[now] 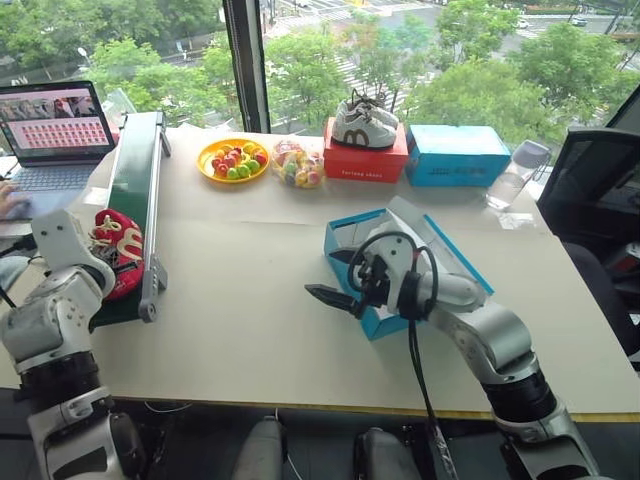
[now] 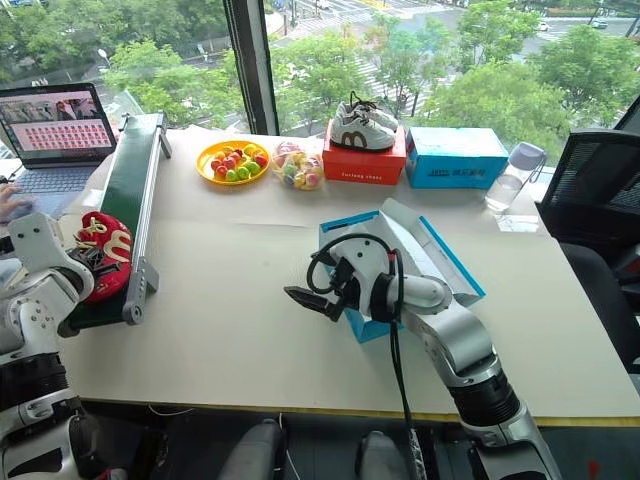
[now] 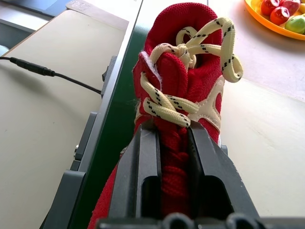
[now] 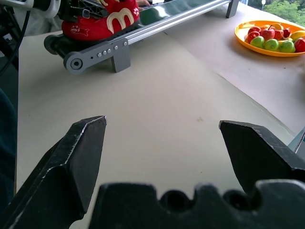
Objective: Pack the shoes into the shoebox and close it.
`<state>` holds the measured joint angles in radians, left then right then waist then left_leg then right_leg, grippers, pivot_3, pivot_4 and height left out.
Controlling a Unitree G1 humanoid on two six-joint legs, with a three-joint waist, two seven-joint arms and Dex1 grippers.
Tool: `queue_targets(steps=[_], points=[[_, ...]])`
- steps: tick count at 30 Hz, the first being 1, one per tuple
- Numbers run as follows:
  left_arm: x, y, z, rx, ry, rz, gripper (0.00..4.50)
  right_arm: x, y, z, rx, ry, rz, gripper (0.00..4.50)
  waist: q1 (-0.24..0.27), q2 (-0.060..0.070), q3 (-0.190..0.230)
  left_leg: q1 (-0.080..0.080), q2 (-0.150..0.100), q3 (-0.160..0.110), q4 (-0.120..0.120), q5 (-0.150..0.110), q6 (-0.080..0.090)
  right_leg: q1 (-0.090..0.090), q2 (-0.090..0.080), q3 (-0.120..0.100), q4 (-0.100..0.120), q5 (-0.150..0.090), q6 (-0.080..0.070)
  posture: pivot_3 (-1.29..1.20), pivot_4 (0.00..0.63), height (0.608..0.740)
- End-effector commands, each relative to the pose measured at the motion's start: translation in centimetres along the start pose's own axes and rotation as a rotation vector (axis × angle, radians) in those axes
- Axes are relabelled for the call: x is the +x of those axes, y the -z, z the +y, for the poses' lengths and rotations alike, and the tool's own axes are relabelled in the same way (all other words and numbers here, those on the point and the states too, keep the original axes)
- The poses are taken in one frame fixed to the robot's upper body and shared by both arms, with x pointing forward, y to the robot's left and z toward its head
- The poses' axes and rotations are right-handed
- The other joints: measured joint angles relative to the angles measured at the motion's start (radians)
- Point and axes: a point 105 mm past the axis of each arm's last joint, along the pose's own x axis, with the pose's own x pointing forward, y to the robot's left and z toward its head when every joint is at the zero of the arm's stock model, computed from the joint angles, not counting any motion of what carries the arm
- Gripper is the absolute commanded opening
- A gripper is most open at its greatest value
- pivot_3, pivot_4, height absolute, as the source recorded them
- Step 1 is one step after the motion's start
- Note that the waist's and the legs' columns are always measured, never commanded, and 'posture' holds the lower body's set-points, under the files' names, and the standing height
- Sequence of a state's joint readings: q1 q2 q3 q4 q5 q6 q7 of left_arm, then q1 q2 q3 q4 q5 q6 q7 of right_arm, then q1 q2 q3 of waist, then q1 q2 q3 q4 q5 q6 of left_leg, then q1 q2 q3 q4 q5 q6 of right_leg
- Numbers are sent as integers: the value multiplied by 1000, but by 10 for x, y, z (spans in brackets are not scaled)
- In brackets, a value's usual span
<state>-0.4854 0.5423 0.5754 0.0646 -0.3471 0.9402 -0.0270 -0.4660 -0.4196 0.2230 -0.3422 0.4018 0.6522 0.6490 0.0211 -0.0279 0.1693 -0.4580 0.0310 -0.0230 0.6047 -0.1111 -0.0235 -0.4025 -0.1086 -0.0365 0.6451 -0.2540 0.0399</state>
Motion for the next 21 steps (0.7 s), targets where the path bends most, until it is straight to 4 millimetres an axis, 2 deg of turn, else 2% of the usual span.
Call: queue_targets(steps=[1, 4, 7, 11, 13, 15, 19, 21], points=[[-4, -22, -23, -43, 87, -115, 244, -4, -10, -9, -28, 37, -19, 4500, 2, 0, 0, 0, 0, 0, 0, 0, 0, 0, 0, 0, 0, 0, 0, 0, 150, 740], [-9, -38, -37, -84, 145, -205, 244, -3, -10, -11, -28, 52, -20, 4500, 11, 0, 0, 0, 0, 0, 0, 0, -1, 0, 0, -1, 0, 0, 0, 0, 150, 740], [-29, -70, -73, -147, 331, -388, 244, -3, -13, -18, -22, 89, -36, 4500, 26, -3, 2, -1, 1, 0, 1, 0, -1, 0, 0, -2, -1, 0, 0, 0, 150, 740], [-66, -85, -128, -245, 671, -460, 244, -2, -23, -33, 76, 168, -104, 4500, 21, -9, 3, -6, 1, 0, 3, 1, -2, 0, 0, -3, -3, 6, -5, 0, 150, 740], [-84, -81, -155, -265, 832, -436, 244, -2, -34, -48, 215, 251, -184, 4500, 9, -9, 2, -6, 1, 1, 3, 2, 0, 1, 0, -1, -5, 7, -4, 0, 150, 740], [-98, -69, -177, -246, 943, -390, 244, 0, -46, -54, 385, 273, -276, 4500, -3, -9, 3, -5, 1, 1, 2, 4, 2, 0, 0, 0, -4, 7, -4, 0, 150, 740], [-107, -47, -204, -239, 1040, -297, 244, 1, -65, -53, 620, 225, -388, 4500, -22, -8, 3, -3, 1, 1, 1, 4, 3, 0, 1, 0, 1, 7, -5, 0, 150, 740], [-109, -41, -210, -234, 1064, -273, 244, 1, -70, -53, 680, 210, -411, 4500, -27, -8, 3, -3, 2, 1, 1, 4, 3, 0, 1, 0, 1, 7, -5, 0, 150, 740]])
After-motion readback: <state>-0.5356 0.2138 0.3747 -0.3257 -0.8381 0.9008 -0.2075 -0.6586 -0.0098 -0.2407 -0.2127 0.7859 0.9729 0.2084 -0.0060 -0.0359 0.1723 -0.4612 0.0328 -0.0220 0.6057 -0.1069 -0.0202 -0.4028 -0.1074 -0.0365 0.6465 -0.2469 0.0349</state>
